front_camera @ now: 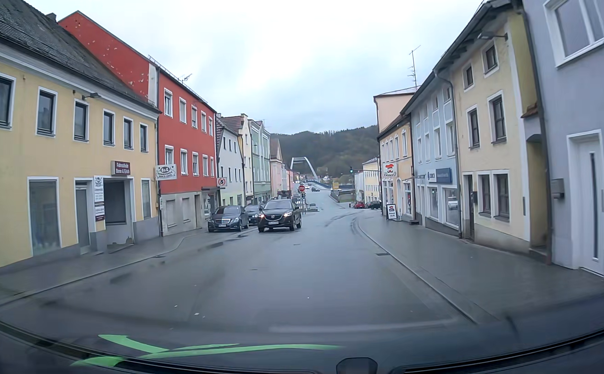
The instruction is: Follow the waypoints while adhering to traffic rules and regulations
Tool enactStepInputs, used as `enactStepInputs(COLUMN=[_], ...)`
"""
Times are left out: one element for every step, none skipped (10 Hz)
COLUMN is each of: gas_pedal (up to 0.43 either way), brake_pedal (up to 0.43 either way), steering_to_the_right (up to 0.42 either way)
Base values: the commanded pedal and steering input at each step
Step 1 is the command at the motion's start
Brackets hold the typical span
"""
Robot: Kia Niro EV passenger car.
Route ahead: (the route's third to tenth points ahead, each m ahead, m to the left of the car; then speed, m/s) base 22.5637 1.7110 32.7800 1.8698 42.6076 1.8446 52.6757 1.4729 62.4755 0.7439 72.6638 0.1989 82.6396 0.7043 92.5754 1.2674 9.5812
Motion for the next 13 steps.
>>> enactStepInputs(gas_pedal=[0.000, 0.000, 0.000, 0.000, 0.000, 0.000, 0.000, 0.000, 0.000, 0.000, 0.000, 0.000, 0.000], brake_pedal=[0.165, 0.165, 0.165, 0.165, 0.165, 0.165, 0.171, 0.171, 0.171, 0.177, 0.177, 0.177, 0.177], steering_to_the_right=[-0.002, -0.002, -0.002, -0.002, -0.002, 0.000, 0.000, 0.000, 0.000, 0.001, 0.001, 0.001, 0.001])
